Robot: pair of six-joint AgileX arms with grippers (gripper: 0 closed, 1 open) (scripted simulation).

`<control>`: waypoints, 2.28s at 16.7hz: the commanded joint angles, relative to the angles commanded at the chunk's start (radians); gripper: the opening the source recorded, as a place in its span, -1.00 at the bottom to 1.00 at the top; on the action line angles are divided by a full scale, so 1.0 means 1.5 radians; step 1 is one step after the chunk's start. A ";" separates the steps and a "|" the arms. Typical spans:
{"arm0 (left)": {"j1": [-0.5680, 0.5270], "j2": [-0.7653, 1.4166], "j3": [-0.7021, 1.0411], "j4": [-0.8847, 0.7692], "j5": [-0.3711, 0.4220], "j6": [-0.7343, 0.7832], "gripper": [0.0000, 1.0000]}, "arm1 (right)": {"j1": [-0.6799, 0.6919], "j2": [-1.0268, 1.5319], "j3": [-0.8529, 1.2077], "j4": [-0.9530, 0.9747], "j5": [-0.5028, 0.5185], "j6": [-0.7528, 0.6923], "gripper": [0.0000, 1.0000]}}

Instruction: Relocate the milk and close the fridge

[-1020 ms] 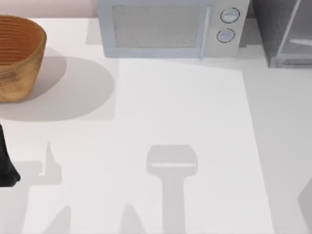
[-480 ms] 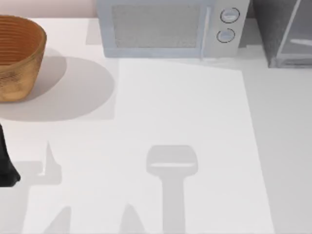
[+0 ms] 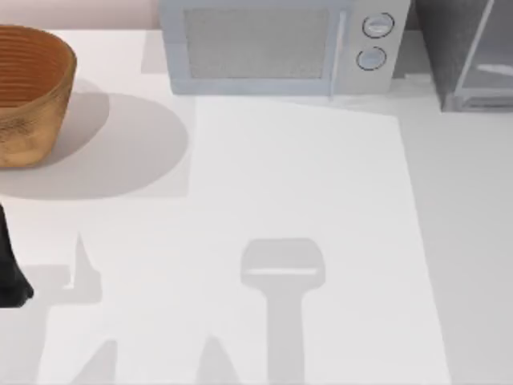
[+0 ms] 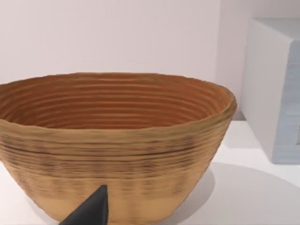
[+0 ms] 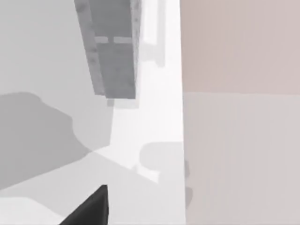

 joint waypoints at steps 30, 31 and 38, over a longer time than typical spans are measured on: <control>0.000 0.000 0.000 0.000 0.000 0.000 1.00 | 0.580 0.011 -0.021 0.768 0.143 0.921 1.00; 0.000 0.000 0.000 0.000 0.000 0.000 1.00 | 0.594 0.008 -0.028 0.774 0.157 0.933 1.00; 0.000 0.000 0.000 0.000 0.000 0.000 1.00 | 0.811 -0.035 -0.094 0.847 0.318 1.064 1.00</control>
